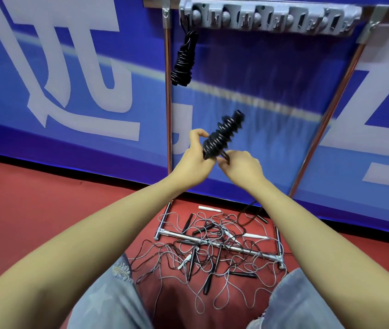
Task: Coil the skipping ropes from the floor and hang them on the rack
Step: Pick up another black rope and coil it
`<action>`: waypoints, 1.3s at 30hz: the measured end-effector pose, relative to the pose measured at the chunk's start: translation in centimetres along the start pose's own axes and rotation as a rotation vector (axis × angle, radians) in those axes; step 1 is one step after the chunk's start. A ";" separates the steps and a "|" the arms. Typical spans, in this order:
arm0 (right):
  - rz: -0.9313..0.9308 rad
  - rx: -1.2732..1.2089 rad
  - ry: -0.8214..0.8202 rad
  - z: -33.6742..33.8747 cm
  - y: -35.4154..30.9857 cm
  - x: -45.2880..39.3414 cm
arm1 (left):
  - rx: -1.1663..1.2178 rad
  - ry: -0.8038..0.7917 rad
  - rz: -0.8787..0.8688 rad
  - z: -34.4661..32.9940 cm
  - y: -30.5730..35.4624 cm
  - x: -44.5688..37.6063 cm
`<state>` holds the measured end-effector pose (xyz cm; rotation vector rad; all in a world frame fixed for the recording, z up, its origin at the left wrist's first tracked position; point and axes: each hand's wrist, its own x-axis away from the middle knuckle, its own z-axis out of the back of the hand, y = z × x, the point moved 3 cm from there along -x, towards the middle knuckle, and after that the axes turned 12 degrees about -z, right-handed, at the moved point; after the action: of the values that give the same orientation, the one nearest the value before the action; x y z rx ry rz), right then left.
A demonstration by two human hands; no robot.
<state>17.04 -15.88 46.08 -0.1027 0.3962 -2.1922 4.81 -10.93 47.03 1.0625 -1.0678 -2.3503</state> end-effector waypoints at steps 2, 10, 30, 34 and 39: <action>0.039 0.023 -0.020 -0.2 0.0 0.4 | 0.044 0.063 0.098 0.0 -0.3 -0.5; 0.235 0.072 -0.221 -0.8 -1.3 1.8 | -0.250 -0.007 0.278 -0.3 -3.8 -1.2; 0.319 0.099 -0.077 -1.9 -2.2 2.7 | -1.368 -0.719 -0.347 0.9 -4.9 0.8; 0.327 0.090 -0.187 -2.9 -1.6 2.5 | -1.313 -0.594 -0.666 1.7 -4.0 1.0; 0.264 -0.117 -0.134 -2.9 -1.3 2.4 | -1.051 -0.409 -0.562 1.9 -3.5 0.4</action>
<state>13.97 -16.30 43.56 -0.2467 0.4361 -1.8902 3.08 -7.90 45.03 0.4854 0.5172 -2.9884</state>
